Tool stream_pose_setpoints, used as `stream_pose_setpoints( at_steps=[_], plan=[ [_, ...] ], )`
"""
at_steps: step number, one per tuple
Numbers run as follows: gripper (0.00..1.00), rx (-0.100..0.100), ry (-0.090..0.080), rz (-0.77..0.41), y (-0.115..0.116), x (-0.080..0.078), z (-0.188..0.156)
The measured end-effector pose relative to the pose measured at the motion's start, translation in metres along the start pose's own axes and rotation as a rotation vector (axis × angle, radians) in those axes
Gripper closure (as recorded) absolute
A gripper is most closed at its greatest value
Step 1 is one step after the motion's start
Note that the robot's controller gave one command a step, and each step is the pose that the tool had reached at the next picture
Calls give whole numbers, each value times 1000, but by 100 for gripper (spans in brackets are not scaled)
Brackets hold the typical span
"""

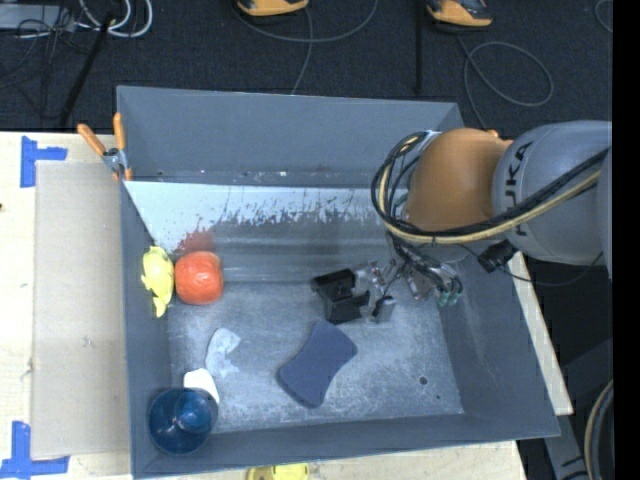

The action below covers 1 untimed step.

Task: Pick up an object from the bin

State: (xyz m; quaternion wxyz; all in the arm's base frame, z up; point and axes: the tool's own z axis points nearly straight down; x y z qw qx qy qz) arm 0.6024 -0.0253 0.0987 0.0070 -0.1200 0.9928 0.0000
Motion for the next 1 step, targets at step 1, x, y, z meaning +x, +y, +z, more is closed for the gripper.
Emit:
stream_pose_setpoints(
  at_steps=[1],
  plan=[
    [100, -1, 10, -43, 1, -9, -143]
  ],
)
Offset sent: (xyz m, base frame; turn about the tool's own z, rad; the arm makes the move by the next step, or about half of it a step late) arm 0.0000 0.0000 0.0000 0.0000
